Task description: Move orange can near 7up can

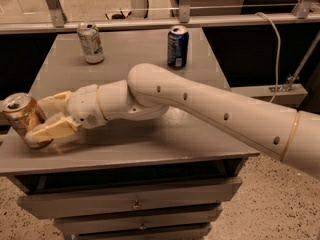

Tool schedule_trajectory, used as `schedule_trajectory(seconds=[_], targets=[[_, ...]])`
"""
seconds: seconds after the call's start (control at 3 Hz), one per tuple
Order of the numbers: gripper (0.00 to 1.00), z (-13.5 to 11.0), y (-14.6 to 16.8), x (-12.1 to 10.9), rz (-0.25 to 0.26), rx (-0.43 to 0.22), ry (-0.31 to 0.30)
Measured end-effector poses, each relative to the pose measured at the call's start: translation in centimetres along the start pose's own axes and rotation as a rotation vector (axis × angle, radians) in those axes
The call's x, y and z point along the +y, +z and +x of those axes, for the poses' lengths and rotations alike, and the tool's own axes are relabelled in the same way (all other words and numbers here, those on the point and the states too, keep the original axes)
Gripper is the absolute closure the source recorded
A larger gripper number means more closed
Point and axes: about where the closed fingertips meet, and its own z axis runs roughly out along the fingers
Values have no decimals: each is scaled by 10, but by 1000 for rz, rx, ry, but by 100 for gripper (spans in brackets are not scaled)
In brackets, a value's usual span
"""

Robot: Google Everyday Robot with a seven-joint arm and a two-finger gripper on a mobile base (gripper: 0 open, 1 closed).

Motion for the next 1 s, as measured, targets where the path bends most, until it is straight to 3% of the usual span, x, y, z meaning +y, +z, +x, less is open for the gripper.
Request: schedule_trajectory(seconds=[0.33,0.67,1.0], targets=[[70,1,-10,-2,36,-10,8],[93,1,-27,-5,80,-17,8],[100,2,-76,-24,168,-28,5]])
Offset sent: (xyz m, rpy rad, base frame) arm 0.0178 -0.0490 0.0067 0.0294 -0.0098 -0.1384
